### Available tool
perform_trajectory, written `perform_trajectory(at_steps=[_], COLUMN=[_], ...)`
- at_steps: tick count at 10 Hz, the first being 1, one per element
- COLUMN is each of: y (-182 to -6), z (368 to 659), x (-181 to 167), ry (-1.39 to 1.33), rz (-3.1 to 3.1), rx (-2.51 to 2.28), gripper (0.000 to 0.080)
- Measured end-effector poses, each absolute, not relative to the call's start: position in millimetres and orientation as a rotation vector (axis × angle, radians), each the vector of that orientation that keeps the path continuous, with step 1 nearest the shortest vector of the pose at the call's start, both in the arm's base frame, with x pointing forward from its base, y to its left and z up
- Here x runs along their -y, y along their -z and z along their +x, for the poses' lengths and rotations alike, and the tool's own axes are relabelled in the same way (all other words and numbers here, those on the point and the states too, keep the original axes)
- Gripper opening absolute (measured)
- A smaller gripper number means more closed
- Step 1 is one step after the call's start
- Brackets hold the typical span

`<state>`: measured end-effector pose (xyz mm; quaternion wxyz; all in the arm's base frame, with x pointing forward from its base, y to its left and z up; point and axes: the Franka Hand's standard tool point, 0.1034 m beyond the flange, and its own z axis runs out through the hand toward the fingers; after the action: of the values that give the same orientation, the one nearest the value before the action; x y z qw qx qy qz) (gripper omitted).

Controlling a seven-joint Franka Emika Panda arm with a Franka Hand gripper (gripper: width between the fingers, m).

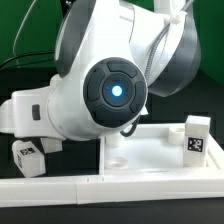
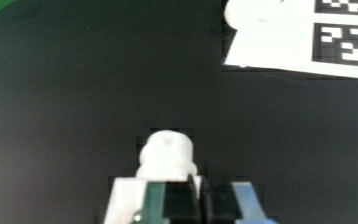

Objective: Assemble square table

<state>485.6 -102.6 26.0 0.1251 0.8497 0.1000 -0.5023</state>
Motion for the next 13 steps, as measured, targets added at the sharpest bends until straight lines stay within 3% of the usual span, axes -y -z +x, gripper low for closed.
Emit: perform_trajectory(at_steps=[2,3,4,5,6,7,8,9,13], y=[-36.3,-49.9,-65.0,-78.3,-87.4,-85.9,-84.0,-83.2,-69.1], z=[483,492,504,515,523,522,521,520,513], x=[102,106,112,119,126,127,126,127,122], ry=[1.521,1.554,1.565,1.559,1.541,1.536,1.542,1.545,1.571], rz=[2.456,2.449,2.464,2.485,2.511,2.506,2.502,2.508,2.636], rx=[-0.25,-0.217,-0.179,-0.145,-0.143,-0.134,-0.136,-0.13,0.055], gripper=[0.0002,0.0085,0.0224,0.0224,0.0426,0.0558,0.0558,0.063,0.0648])
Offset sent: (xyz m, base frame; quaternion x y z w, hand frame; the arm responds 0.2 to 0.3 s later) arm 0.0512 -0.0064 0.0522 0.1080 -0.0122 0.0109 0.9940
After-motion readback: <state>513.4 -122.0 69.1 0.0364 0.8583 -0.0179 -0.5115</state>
